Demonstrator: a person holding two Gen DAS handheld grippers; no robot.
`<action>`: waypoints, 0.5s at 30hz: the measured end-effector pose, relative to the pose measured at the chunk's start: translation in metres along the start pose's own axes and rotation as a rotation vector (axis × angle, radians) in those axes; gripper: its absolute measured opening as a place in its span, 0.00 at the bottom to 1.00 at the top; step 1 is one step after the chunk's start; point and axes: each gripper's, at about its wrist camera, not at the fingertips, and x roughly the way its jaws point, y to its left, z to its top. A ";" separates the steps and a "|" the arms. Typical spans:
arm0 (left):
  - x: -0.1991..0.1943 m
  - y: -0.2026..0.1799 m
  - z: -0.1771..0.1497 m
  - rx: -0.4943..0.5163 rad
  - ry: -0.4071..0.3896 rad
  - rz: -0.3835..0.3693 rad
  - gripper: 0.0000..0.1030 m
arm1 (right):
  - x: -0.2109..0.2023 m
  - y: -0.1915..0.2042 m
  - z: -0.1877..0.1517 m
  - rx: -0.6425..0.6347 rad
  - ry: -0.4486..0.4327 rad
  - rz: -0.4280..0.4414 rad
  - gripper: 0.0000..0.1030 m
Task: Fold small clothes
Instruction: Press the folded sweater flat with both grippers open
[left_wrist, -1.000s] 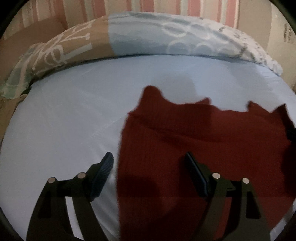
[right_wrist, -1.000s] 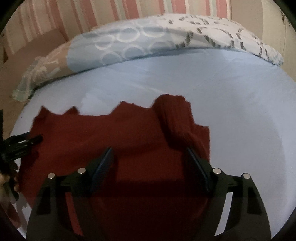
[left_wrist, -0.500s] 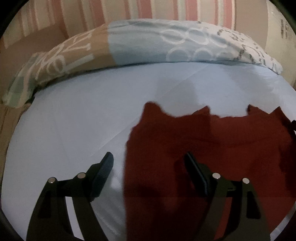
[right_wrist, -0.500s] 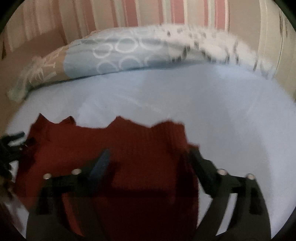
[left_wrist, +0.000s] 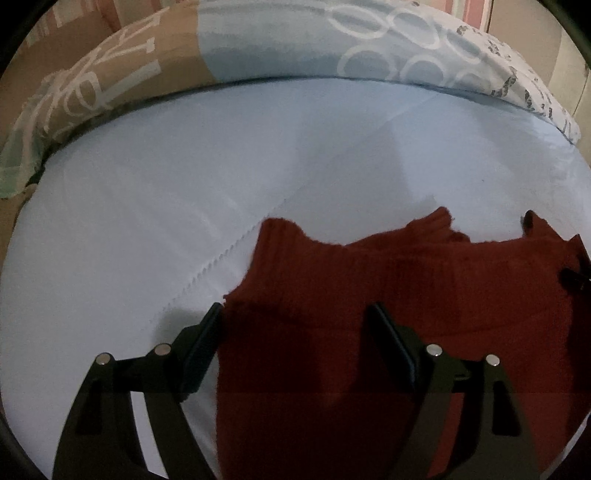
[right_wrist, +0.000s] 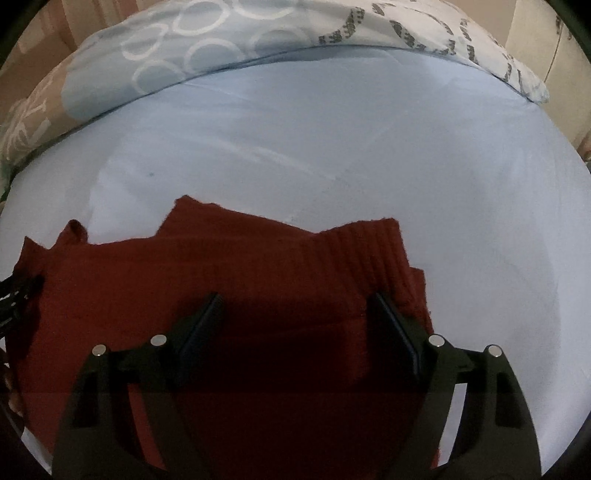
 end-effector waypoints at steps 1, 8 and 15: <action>0.000 0.001 0.000 0.001 0.000 0.002 0.79 | 0.000 -0.001 0.000 0.007 0.005 0.007 0.79; -0.060 -0.019 -0.018 0.065 -0.148 0.025 0.77 | -0.061 0.010 -0.024 -0.075 -0.166 0.120 0.92; -0.147 -0.070 -0.102 0.131 -0.335 0.003 0.84 | -0.142 0.042 -0.119 -0.150 -0.390 0.109 0.97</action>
